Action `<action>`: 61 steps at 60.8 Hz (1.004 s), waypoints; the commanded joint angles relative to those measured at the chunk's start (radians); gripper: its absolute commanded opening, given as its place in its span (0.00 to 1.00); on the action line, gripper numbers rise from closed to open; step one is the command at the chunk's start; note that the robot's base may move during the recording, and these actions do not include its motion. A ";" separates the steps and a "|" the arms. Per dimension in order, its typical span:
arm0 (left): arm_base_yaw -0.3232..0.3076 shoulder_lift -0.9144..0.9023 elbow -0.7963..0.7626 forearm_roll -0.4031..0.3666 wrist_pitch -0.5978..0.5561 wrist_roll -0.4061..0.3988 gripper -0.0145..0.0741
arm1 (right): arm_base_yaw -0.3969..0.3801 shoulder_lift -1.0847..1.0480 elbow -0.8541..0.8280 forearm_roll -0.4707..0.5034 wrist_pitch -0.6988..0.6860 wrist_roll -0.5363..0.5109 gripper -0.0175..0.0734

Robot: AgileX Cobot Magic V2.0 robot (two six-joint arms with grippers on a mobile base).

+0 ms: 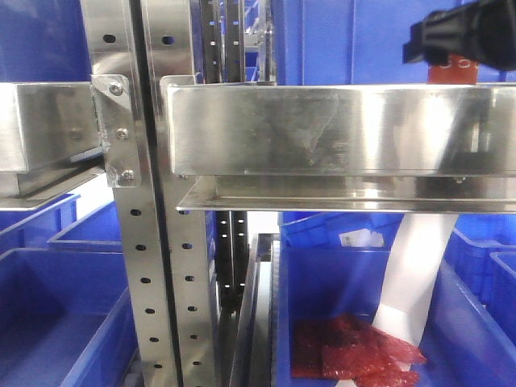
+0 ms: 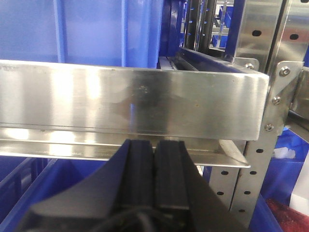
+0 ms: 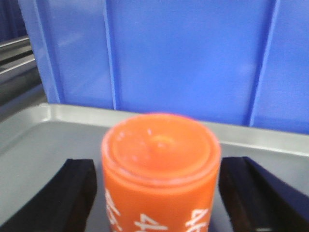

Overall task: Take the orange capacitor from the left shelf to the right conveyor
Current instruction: 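Close the right gripper around the orange cylinder and lift it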

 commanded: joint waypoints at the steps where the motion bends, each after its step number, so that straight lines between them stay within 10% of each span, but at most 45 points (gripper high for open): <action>1: -0.001 -0.011 -0.005 -0.002 -0.090 -0.001 0.02 | -0.006 -0.029 -0.034 -0.007 -0.098 -0.005 0.76; 18: -0.001 -0.011 -0.005 -0.002 -0.090 -0.001 0.02 | -0.006 -0.063 -0.034 -0.007 -0.069 -0.005 0.30; 61: -0.001 -0.011 -0.005 -0.002 -0.090 -0.001 0.02 | -0.006 -0.789 0.104 -0.107 0.528 -0.005 0.29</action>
